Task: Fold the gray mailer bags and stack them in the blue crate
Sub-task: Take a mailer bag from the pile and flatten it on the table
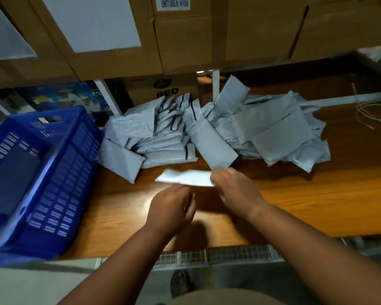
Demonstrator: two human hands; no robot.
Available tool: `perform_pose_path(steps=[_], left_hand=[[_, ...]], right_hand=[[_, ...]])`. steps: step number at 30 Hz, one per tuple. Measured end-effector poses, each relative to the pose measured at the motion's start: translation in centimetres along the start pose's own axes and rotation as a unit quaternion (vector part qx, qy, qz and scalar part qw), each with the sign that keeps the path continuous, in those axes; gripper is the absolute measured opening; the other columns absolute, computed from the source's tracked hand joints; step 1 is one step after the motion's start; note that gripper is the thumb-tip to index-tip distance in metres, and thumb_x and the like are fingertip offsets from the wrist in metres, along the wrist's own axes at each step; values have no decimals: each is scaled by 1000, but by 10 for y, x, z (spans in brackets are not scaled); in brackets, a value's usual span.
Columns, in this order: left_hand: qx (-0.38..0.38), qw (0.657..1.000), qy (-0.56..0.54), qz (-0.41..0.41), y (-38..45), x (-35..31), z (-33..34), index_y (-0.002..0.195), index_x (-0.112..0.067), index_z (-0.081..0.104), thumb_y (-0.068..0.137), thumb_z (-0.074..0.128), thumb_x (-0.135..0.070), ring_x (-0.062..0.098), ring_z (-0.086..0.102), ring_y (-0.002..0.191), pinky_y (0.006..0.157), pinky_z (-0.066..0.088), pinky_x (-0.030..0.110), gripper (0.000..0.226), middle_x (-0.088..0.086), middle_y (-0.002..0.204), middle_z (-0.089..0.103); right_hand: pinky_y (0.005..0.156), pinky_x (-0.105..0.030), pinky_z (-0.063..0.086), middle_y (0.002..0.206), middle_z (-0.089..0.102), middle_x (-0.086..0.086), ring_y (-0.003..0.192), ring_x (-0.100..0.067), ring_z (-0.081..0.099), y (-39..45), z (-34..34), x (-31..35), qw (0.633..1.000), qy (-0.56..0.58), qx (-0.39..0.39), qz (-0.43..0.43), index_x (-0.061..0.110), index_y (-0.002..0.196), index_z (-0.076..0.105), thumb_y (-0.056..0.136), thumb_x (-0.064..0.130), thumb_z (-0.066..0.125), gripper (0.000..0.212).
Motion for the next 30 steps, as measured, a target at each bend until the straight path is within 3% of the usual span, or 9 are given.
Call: perform_pose_path(steps=[5,7,9,11,13,16,20,24,30], left_hand=[[-14,998,-2,56,-73,-15,18,87,-18,60,90,66,-30,19,48,78,64,43,36,13,-2,88,55],[17,999,25,36,-85,-10,35,105,-15,65,93,65,-36,25,53,96,80,49,42,24,3,108,59],[47,997,55,9,-90,-3,50,127,-12,62,100,58,-43,31,53,125,106,47,47,42,12,136,59],[66,995,66,-12,-90,4,60,145,-9,52,106,49,-47,35,38,149,124,35,50,54,18,157,47],[91,992,67,-48,-88,11,65,156,-9,40,109,37,-51,33,19,161,130,21,52,63,17,170,30],[111,988,79,-70,-84,20,74,165,-10,28,110,23,-52,28,2,165,132,11,52,69,14,176,15],[120,986,73,-90,-87,37,78,170,-13,10,110,18,-47,22,-12,164,132,8,48,70,11,178,0],[122,987,61,-85,-94,59,79,170,-14,7,112,20,-44,18,-15,163,133,9,46,67,8,178,-4],[127,989,49,-52,-91,63,87,170,-12,8,110,24,-42,21,-13,164,133,10,49,69,9,178,-5]], right_hand=[[102,-41,52,145,58,0,138,-24,51,-60,42,23,987,-28,74,-142,30,113,59,97,28,69,19],[105,-42,50,149,56,-1,143,-26,49,-71,50,25,982,-19,102,-160,28,114,59,98,31,67,19],[108,-42,47,151,53,-1,143,-25,48,-75,48,28,981,-29,128,-145,27,116,57,99,46,59,26],[105,-43,47,150,54,-1,136,-23,52,-76,41,36,984,-40,128,-119,28,123,58,100,58,50,39],[101,-44,49,146,57,-3,128,-25,57,-70,35,49,989,-45,95,-107,26,128,60,102,53,49,39],[111,-48,45,152,53,-8,139,-29,50,-51,42,69,993,-51,69,-76,22,139,56,104,41,52,41],[131,-56,17,173,27,-13,162,-32,19,-25,73,104,993,-43,109,-22,18,161,35,107,37,45,58],[132,-56,-2,179,5,-10,165,-28,-1,-17,100,117,986,-45,158,-1,18,170,18,113,42,27,62],[130,-60,-7,179,-2,-11,165,-30,-8,-23,111,108,978,-91,188,19,17,171,9,103,50,0,76]])
Point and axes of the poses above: each hand's wrist, its own y-axis towards the middle knuckle, its own z-axis out of the palm, x = y × z, the point moved 5 cm from there along y, towards the middle knuckle
